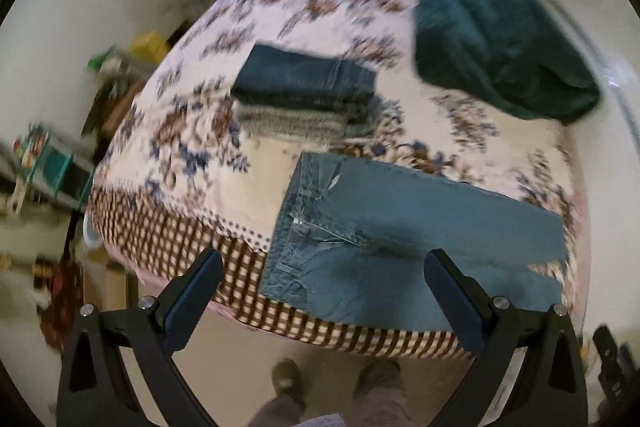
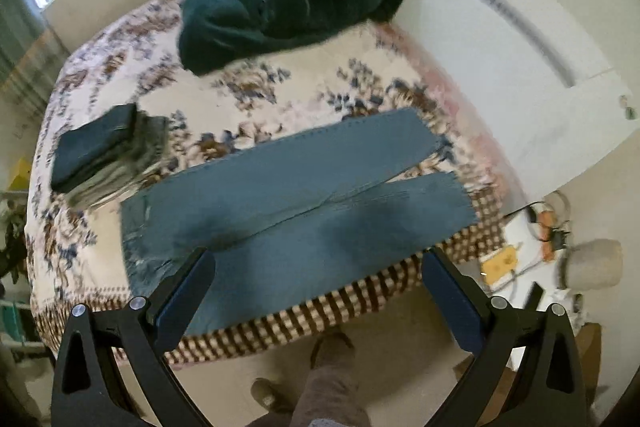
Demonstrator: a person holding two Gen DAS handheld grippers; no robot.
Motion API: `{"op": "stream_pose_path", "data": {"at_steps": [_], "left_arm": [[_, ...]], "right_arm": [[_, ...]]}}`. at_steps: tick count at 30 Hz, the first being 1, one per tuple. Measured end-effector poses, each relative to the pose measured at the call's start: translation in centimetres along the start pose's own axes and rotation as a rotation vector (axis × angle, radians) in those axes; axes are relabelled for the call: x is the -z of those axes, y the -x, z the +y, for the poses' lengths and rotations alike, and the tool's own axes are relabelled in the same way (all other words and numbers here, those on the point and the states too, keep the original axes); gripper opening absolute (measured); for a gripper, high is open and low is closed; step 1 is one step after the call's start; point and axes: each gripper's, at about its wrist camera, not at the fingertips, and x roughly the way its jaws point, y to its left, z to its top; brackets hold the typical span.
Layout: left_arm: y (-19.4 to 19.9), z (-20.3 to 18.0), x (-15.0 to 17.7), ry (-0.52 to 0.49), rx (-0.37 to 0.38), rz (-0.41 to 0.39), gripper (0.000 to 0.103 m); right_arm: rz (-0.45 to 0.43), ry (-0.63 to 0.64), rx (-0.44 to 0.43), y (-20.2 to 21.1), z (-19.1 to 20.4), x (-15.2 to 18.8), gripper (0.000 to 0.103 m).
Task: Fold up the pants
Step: 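Lower both grippers onto the jeans, left at the waistband, right at the hems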
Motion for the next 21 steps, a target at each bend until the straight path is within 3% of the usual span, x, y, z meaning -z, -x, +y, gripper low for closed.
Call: {"op": "stream_pose_path", "data": {"at_steps": [5, 9, 14, 21], "left_arm": [[-12.0, -4.3, -3.5, 0.209, -0.026, 0.223, 0.103], [-22.0, -8.2, -5.3, 0.305, -0.050, 0.371, 0.103], [-32.1, -12.6, -8.7, 0.386, -0.094, 0.453, 0.103], [-43.8, -14.8, -11.0, 0.524, -0.132, 0.560, 0.103]], "right_arm": [[0.124, -0.044, 0.024, -14.9, -2.4, -8.8, 0.103], [0.177, -0.093, 0.090, -25.5, -4.6, -14.2, 0.103], [0.245, -0.189, 0.136, -36.2, -7.8, -18.8, 0.103], [0.330, -0.360, 0.166, -47.9, -12.0, -23.0, 0.103]]}}
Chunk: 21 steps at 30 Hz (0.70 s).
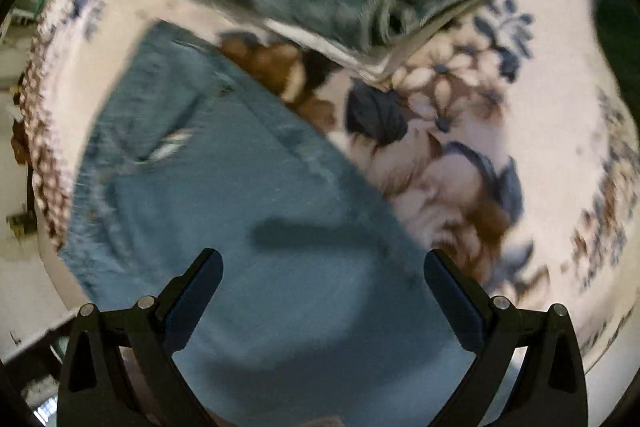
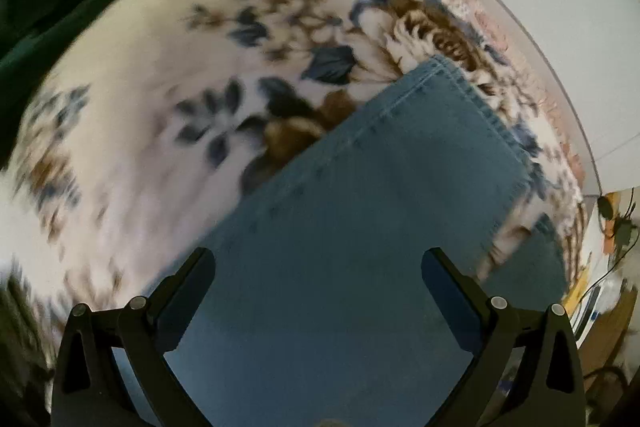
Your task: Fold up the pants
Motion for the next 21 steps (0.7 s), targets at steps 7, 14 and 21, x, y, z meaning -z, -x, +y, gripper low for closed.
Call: {"op": "stream_pose_path", "data": {"at_steps": [7, 14, 21], "left_arm": [[-4.9, -1.2, -1.8, -0.028, -0.126, -0.035, 0.096], [-1.9, 2.1, -0.3, -0.084, 0.110, -0.167, 0.008], [3.2, 7.7, 3.5, -0.144, 0.330, -0.253, 0.005]], "right_arm": [[0.115, -0.102, 0.029, -6.3, -0.7, -4.1, 0.098], [0.121, -0.115, -0.066, -6.4, -1.7, -3.2, 0.015], [-0.039, -0.079, -0.117, 1.2, -4.7, 1.9, 0.009]]}}
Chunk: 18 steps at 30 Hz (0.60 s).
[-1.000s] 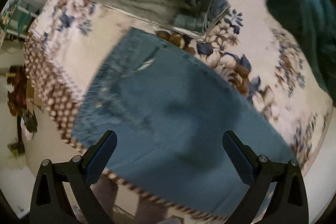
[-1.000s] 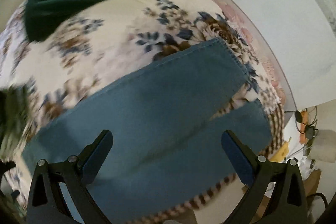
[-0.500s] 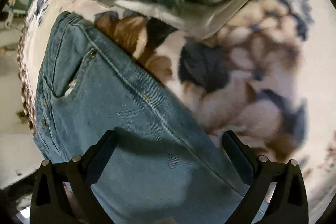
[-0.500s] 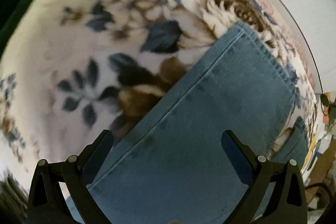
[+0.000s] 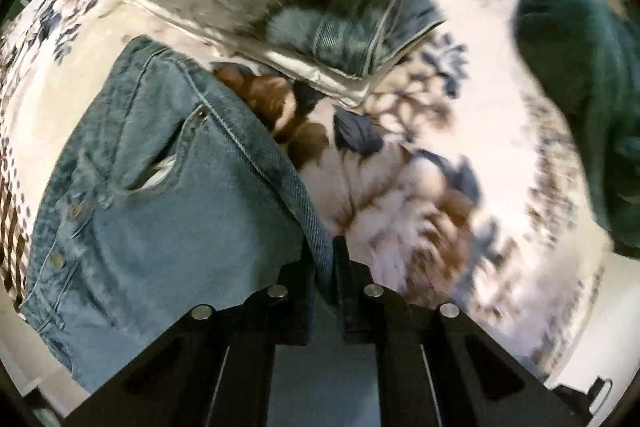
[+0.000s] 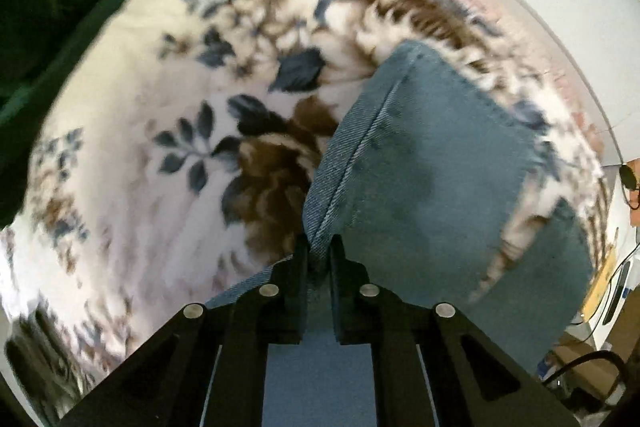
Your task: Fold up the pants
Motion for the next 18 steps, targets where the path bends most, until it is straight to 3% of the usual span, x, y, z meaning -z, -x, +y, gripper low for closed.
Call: {"op": "stream_pose_path", "data": {"at_steps": [3, 7, 9, 13, 18], "left_arm": [[4.6, 3.7, 3.3, -0.001, 0.077, -0.031, 0.005], [6.9, 8.6, 9.2, 0.028, 0.149, -0.014, 0.005], [6.9, 10.1, 11.9, 0.028, 0.163, 0.005, 0.005], [5.2, 14.0, 17.7, -0.029, 0.144, 0.070, 0.005], [0.2, 18.0, 20.8, -0.002, 0.118, 0.186, 0.008]], "right_arm": [[-0.046, 0.020, -0.031, 4.3, -2.8, 3.0, 0.009], [-0.087, 0.003, -0.048, 9.9, -7.9, 8.6, 0.009], [-0.094, -0.001, -0.036, 10.3, -10.8, 10.7, 0.009], [-0.073, -0.026, 0.007, 8.6, -16.6, 15.2, 0.009], [0.005, -0.077, -0.005, 3.5, -21.5, 18.7, 0.010]]}}
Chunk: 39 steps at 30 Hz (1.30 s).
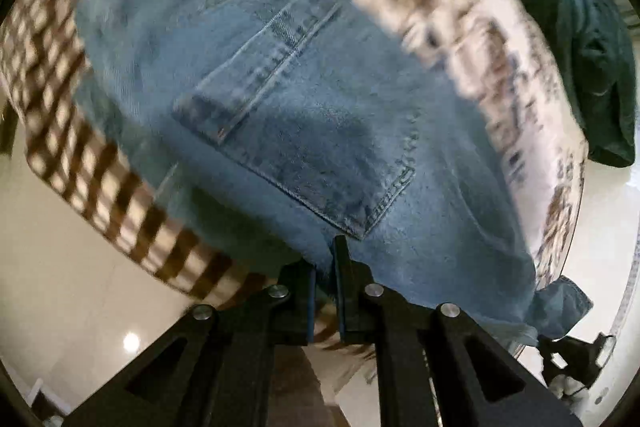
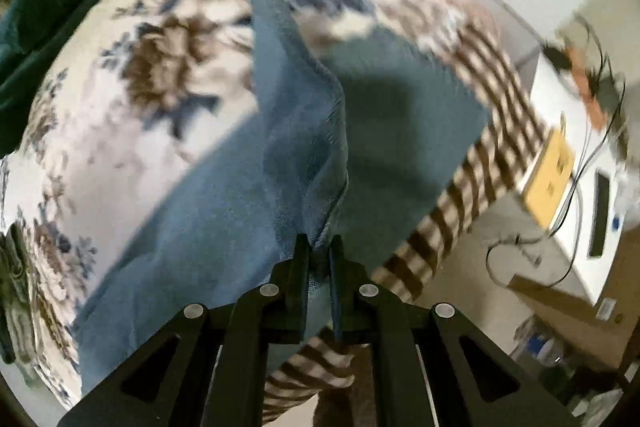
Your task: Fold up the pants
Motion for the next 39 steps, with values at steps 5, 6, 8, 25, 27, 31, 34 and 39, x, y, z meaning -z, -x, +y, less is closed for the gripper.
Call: {"op": "stream_pose_path", "data": {"at_steps": [5, 6, 8, 25, 27, 31, 34, 39], "left_arm": [[0.2, 1.2, 0.3, 0.010, 0.047, 0.009, 0.014], [0.7, 1.2, 0.4, 0.003, 0.042, -0.007, 0.015], [2.2, 1.3, 0.9, -0.011, 0.027, -0.056, 0.027], [0.1, -8.6, 1.2, -0.199, -0.120, -0.254, 0.081], [-0.6, -11.3, 1.4, -0.253, -0.129, -0.263, 0.081], [-2.2, -17.2, 2.0, -0.371, -0.134, -0.283, 0.081], [-4.0, -22.0, 2.2, -0.454, -0.153, -0.285, 0.081], [-7.9, -27.5, 0.9, -0.533, -0.196, -0.239, 0.081]], "right_arm": [[0.095, -0.083, -0.111, -2.3, -4.1, 1.7, 0.071], [0.095, -0.093, -0.122, -2.2, -5.1, 1.9, 0.080], [0.078, -0.114, -0.133, -1.6, -7.2, 2.3, 0.080], [-0.071, -0.075, -0.038, -4.5, -11.8, -13.5, 0.080], [-0.089, 0.059, -0.115, -3.4, -8.5, -13.8, 0.079], [0.033, 0.224, -0.242, -2.3, -1.4, -12.4, 0.080], [0.153, 0.262, -0.332, -3.1, 4.1, -10.9, 0.080], [0.308, 0.336, -0.150, -7.8, 10.1, -8.3, 0.073]]}}
